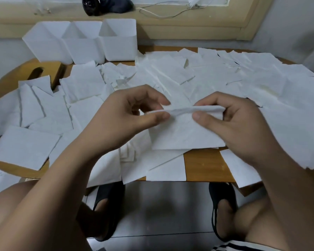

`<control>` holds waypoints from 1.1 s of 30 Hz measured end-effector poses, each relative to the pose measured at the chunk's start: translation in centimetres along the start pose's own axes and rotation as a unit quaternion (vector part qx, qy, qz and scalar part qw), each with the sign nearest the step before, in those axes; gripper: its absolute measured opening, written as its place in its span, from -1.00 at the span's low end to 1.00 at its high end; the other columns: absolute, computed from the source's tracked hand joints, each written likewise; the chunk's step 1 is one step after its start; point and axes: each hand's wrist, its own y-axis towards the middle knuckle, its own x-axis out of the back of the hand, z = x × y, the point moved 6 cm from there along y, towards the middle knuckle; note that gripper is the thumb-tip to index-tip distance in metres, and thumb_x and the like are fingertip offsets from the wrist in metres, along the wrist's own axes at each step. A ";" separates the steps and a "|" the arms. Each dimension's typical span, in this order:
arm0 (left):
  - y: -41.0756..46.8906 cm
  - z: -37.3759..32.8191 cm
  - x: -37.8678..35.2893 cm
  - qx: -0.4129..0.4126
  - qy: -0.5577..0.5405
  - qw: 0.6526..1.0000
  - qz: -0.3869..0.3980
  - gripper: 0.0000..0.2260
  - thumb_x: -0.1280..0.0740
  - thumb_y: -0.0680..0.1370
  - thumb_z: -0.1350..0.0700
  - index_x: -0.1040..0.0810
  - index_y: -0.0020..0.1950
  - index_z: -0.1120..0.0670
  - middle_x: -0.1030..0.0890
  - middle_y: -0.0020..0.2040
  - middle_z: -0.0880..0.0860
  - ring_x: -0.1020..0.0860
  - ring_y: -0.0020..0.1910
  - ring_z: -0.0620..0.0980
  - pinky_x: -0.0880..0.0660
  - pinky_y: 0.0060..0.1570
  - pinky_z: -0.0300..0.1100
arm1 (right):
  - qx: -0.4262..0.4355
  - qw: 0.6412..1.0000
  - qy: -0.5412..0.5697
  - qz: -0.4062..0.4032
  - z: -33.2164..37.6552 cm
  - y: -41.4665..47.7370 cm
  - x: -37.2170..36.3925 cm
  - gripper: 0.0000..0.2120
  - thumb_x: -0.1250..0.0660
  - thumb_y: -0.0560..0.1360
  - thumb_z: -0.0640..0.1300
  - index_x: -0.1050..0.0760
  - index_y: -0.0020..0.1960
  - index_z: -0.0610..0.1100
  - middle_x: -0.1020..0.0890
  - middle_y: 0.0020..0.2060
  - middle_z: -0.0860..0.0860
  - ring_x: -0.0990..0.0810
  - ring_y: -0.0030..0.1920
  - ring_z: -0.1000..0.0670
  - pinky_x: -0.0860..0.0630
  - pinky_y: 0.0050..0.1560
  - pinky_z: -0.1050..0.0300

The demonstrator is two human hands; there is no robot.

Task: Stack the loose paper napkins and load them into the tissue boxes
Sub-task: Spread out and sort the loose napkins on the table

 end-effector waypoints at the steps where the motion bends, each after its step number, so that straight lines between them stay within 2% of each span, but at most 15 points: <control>1: 0.0 0.4 0.0 0.012 0.020 1.000 0.012 -0.87 -0.58 0.56 0.07 -0.73 0.09 -0.04 -0.76 -0.05 -0.03 -0.72 -0.04 -0.01 -0.62 0.11 0.21 | -0.011 1.000 0.005 0.016 -0.4 0.2 -0.6 -0.97 -0.50 0.60 -0.04 -0.71 0.04 0.06 -0.69 -0.27 0.00 -0.56 -0.38 -0.13 -0.57 -0.32 -0.09; 2: 0.0 0.8 -0.1 0.026 0.043 0.998 0.026 -0.91 -0.58 0.57 0.08 -0.74 0.05 -0.04 -0.76 -0.08 -0.03 -0.72 -0.06 -0.01 -0.63 0.11 0.18 | -0.023 0.999 0.018 0.029 -0.9 0.4 -1.2 -0.96 -0.51 0.60 -0.04 -0.71 0.05 0.06 -0.73 -0.20 -0.02 -0.66 -0.26 -0.19 -0.66 -0.19 -0.20; 4: -0.1 1.7 0.0 0.059 0.079 0.994 0.049 -0.95 -0.58 0.56 0.07 -0.74 -0.01 -0.04 -0.76 -0.09 -0.03 -0.73 -0.06 -0.01 -0.64 0.12 0.15 | -0.055 0.996 0.054 0.040 -2.2 0.8 -1.9 -0.91 -0.53 0.59 -0.10 -0.71 0.09 0.01 -0.78 -0.07 -0.02 -0.76 -0.05 -0.14 -0.68 0.09 -0.30; 6: -0.3 2.5 0.0 0.095 0.094 0.989 0.065 -0.96 -0.57 0.56 0.04 -0.75 -0.03 -0.05 -0.77 -0.09 -0.05 -0.73 -0.07 -0.04 -0.65 0.14 0.12 | -0.083 0.993 0.071 0.044 -3.5 1.2 -2.5 -0.87 -0.55 0.56 -0.09 -0.72 0.11 0.02 -0.78 -0.04 -0.10 -0.76 0.02 -0.24 -0.66 0.18 -0.34; 8: -0.5 3.3 0.0 0.131 0.094 0.984 0.073 -0.96 -0.57 0.56 0.02 -0.75 -0.06 -0.04 -0.77 -0.12 -0.06 -0.73 -0.10 -0.07 -0.65 0.14 0.09 | -0.097 0.992 0.073 0.040 -4.3 1.4 -2.8 -0.85 -0.57 0.54 -0.05 -0.72 0.10 0.08 -0.73 -0.04 -0.24 -0.68 0.01 -0.46 -0.65 0.11 -0.40; 9: -0.5 3.6 0.1 0.144 0.094 0.982 0.073 -0.96 -0.57 0.56 0.02 -0.76 -0.07 -0.04 -0.77 -0.13 -0.07 -0.73 -0.10 -0.08 -0.65 0.15 0.09 | -0.101 0.992 0.072 0.035 -4.6 1.5 -2.9 -0.85 -0.58 0.54 -0.05 -0.72 0.10 0.08 -0.71 -0.06 -0.24 -0.67 -0.04 -0.47 -0.68 0.06 -0.34; 11: -0.6 4.2 0.2 0.162 0.096 0.980 0.068 -0.95 -0.56 0.56 0.02 -0.76 -0.09 -0.05 -0.77 -0.13 -0.08 -0.73 -0.10 -0.10 -0.66 0.16 0.09 | -0.107 0.993 0.045 0.021 -5.0 1.6 -3.1 -0.83 -0.58 0.54 -0.05 -0.71 0.11 0.07 -0.69 -0.15 -0.15 -0.65 -0.19 -0.34 -0.61 -0.12 -0.07; 13: -0.5 4.6 0.2 0.170 0.106 0.978 0.061 -0.94 -0.56 0.56 0.01 -0.76 -0.10 -0.06 -0.77 -0.15 -0.10 -0.73 -0.12 -0.11 -0.67 0.12 0.05 | -0.105 0.994 0.012 0.011 -5.2 1.8 -3.3 -0.82 -0.58 0.53 -0.03 -0.70 0.12 0.07 -0.70 -0.20 -0.03 -0.60 -0.34 -0.07 -0.50 -0.14 0.10; 15: -0.4 5.0 0.2 0.171 0.130 0.975 0.054 -0.93 -0.56 0.56 -0.01 -0.75 -0.11 -0.08 -0.75 -0.18 -0.13 -0.71 -0.16 -0.15 -0.68 0.00 -0.04 | -0.104 0.994 -0.023 -0.002 -5.3 1.9 -3.5 -0.81 -0.59 0.53 -0.01 -0.69 0.12 0.08 -0.71 -0.20 0.04 -0.61 -0.32 0.11 -0.49 -0.09 0.25; 18: -0.2 5.6 0.1 0.174 0.166 0.969 0.047 -0.93 -0.56 0.56 -0.03 -0.73 -0.11 -0.11 -0.74 -0.20 -0.17 -0.69 -0.21 -0.21 -0.67 -0.12 -0.13 | -0.106 0.991 -0.081 -0.024 -5.3 1.8 -3.7 -0.80 -0.59 0.51 0.02 -0.69 0.11 0.09 -0.70 -0.19 0.09 -0.65 -0.21 0.16 -0.49 -0.09 0.40; 21: -0.1 6.3 0.0 0.181 0.191 0.964 0.051 -0.92 -0.58 0.54 -0.04 -0.72 -0.11 -0.12 -0.72 -0.21 -0.23 -0.66 -0.23 -0.25 -0.61 -0.24 -0.26 | -0.100 0.988 -0.117 -0.033 -5.2 1.6 -3.8 -0.81 -0.60 0.52 0.00 -0.69 0.09 0.07 -0.66 -0.22 0.12 -0.62 -0.21 0.19 -0.49 -0.12 0.41; 24: -0.1 6.5 -0.1 0.178 0.198 0.963 0.043 -0.91 -0.59 0.52 -0.05 -0.71 -0.10 -0.12 -0.68 -0.22 -0.28 -0.63 -0.24 -0.30 -0.46 -0.39 -0.40 | -0.090 0.985 -0.139 -0.038 -5.2 1.5 -4.1 -0.82 -0.59 0.52 -0.01 -0.68 0.09 0.04 -0.65 -0.25 0.13 -0.60 -0.24 0.20 -0.54 -0.09 0.29; 27: -0.2 6.4 -0.3 0.180 0.203 0.961 0.045 -0.87 -0.60 0.50 -0.10 -0.71 -0.08 -0.12 -0.69 -0.22 -0.19 -0.60 -0.23 -0.32 -0.43 -0.38 -0.38 | -0.074 0.982 -0.170 -0.039 -5.3 1.5 -4.1 -0.80 -0.58 0.53 0.02 -0.67 0.11 0.04 -0.65 -0.24 0.15 -0.59 -0.24 0.20 -0.57 -0.07 0.17; 29: -0.2 6.4 -0.4 0.181 0.211 0.959 0.049 -0.86 -0.61 0.49 -0.10 -0.71 -0.08 -0.11 -0.69 -0.21 -0.15 -0.58 -0.23 -0.33 -0.42 -0.31 -0.31 | -0.058 0.978 -0.195 -0.042 -5.3 1.5 -4.1 -0.78 -0.57 0.53 0.05 -0.65 0.13 0.04 -0.66 -0.20 0.17 -0.61 -0.17 0.20 -0.59 -0.04 0.13; 33: -0.2 6.2 -0.8 0.178 0.216 0.959 0.052 -0.87 -0.61 0.50 -0.06 -0.69 -0.12 -0.11 -0.68 -0.21 -0.14 -0.59 -0.21 -0.31 -0.50 -0.25 -0.24 | -0.025 0.970 -0.237 -0.041 -5.2 1.5 -4.1 -0.70 -0.57 0.53 0.07 -0.64 0.22 0.04 -0.61 0.00 0.17 -0.54 -0.01 0.16 -0.59 0.08 0.10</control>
